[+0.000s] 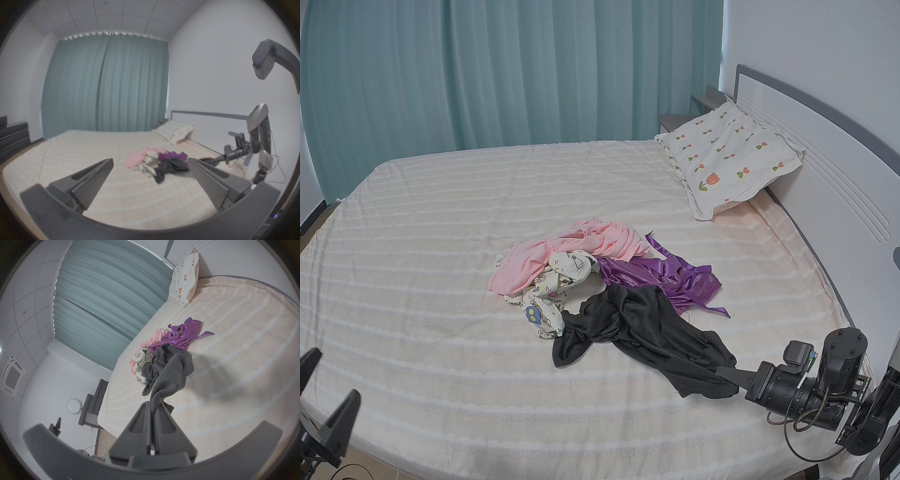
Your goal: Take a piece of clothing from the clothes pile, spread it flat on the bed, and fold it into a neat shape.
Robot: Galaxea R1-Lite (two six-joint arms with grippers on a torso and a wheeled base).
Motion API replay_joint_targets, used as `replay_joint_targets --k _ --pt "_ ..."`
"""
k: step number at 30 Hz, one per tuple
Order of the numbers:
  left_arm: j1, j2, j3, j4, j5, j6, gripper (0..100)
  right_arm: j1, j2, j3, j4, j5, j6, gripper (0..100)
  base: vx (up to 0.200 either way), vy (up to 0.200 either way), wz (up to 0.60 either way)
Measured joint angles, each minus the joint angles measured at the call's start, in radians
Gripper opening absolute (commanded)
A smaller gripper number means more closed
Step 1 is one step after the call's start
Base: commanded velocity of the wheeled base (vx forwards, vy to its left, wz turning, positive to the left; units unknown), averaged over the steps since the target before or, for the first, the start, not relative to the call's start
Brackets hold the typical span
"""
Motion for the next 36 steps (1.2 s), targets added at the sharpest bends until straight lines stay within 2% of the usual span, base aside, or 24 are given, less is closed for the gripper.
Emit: replay_joint_targets --k 5,12,22,27,31,36 --pt "-0.059 0.168 0.04 -0.003 -0.067 0.0 100 0.015 0.0 0.0 0.001 -0.013 0.003 0 0.0 0.0 0.0" --pt "-0.146 0.391 0.073 -0.028 -0.094 -0.003 100 0.025 0.005 0.0 0.001 -0.017 0.009 0 0.0 0.0 0.0" --pt "-0.219 0.749 0.077 -0.249 -0.092 -0.045 100 0.029 0.01 0.0 0.001 -0.019 0.009 0 0.0 0.0 0.0" --pt "-0.255 0.959 0.077 -0.399 -0.028 -0.087 100 0.029 0.011 0.0 0.001 -0.02 0.01 0 0.0 0.0 0.0" --pt "-0.301 1.134 0.07 -0.539 0.05 -0.174 100 0.029 0.011 0.0 0.001 -0.02 0.011 0 0.0 0.0 0.0" --pt "-0.363 1.346 0.026 -0.647 0.201 -0.307 100 0.029 0.012 0.0 0.001 -0.021 0.018 0 0.0 0.0 0.0"
